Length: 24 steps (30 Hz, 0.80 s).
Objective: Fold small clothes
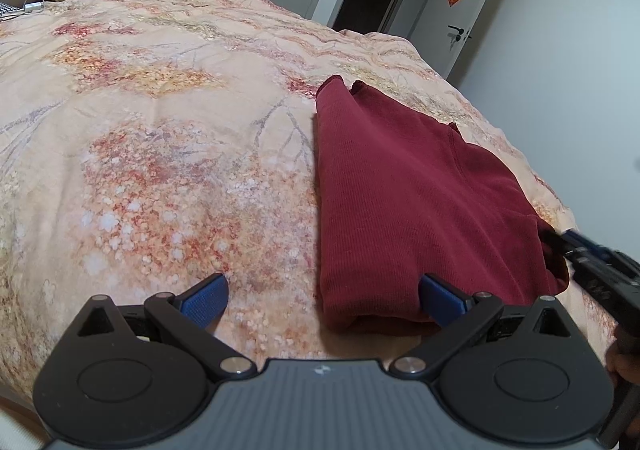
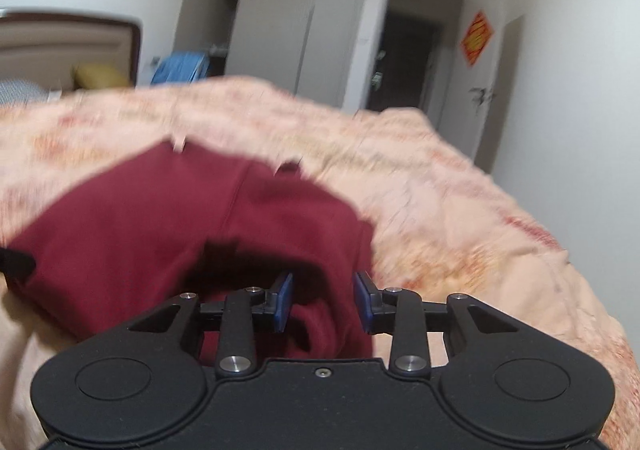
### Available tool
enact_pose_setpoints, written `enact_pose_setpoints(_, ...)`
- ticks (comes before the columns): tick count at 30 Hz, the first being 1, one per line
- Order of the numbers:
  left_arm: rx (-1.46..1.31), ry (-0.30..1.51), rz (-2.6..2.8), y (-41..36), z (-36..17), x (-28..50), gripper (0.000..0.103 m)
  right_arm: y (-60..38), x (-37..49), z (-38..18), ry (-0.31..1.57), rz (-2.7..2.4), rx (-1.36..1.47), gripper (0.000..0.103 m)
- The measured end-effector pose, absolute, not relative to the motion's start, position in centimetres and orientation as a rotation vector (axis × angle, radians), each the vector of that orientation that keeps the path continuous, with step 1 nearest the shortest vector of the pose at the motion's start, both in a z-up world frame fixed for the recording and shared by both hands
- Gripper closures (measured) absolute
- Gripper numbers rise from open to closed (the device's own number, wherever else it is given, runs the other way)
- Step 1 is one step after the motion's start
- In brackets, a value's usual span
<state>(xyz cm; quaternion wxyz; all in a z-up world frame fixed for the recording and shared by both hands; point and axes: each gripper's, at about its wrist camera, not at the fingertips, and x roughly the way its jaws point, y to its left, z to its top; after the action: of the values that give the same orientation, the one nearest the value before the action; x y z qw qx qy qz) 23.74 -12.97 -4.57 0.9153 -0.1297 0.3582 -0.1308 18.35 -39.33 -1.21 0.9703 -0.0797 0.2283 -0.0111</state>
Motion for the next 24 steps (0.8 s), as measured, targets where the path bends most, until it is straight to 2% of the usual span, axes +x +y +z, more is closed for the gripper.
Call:
enact_pose_setpoints(1, -0.266, 0.738, -0.270, -13.0, -4.6, 23.7, 0.000, -39.1, 18.5, -1.5, 0.466, -0.025, -0.175, 0.071)
enact_pose_setpoints(3, -0.263, 0.739, -0.270, -13.0, -4.6, 23.7, 0.000, -38.8, 18.4, -1.7, 0.459, -0.034, -0.193, 0.089)
enact_pose_setpoints(5, -0.263, 0.739, -0.270, -13.0, -4.6, 23.7, 0.000, -38.7, 17.6, -1.4, 0.424, -0.041, -0.205, 0.094)
enact_pose_setpoints(10, -0.260, 0.741, -0.271, -13.0, -4.6, 23.8, 0.000, -38.6, 15.6, -1.3, 0.353, -0.088, -0.288, 0.096)
enact_pose_setpoints(15, -0.239, 0.738, -0.275, -13.2, -4.7, 23.8, 0.000, -39.7, 15.5, -4.0, 0.450, -0.094, -0.247, 0.096)
enact_pose_setpoints(18, -0.233, 0.738, -0.278, -13.3, -4.8, 23.7, 0.000, -39.8, 15.0, -3.9, 0.444, -0.107, -0.232, 0.091)
enact_pose_setpoints(19, -0.236, 0.738, -0.278, -13.2, -4.8, 23.8, 0.000, -40.0, 14.9, -3.8, 0.444, -0.109, -0.218, 0.085)
enact_pose_setpoints(21, -0.238, 0.738, -0.277, -13.2, -4.8, 23.8, 0.000, -40.5, 14.5, -3.6, 0.441, -0.115, -0.175, 0.080)
enact_pose_setpoints(23, -0.235, 0.737, -0.277, -13.2, -4.8, 23.8, 0.000, -41.2, 14.1, -3.5, 0.443, -0.119, -0.128, 0.064)
enact_pose_setpoints(24, -0.235, 0.736, -0.277, -13.2, -4.9, 23.8, 0.000, -41.5, 13.8, -3.3, 0.441, -0.126, -0.105, 0.060)
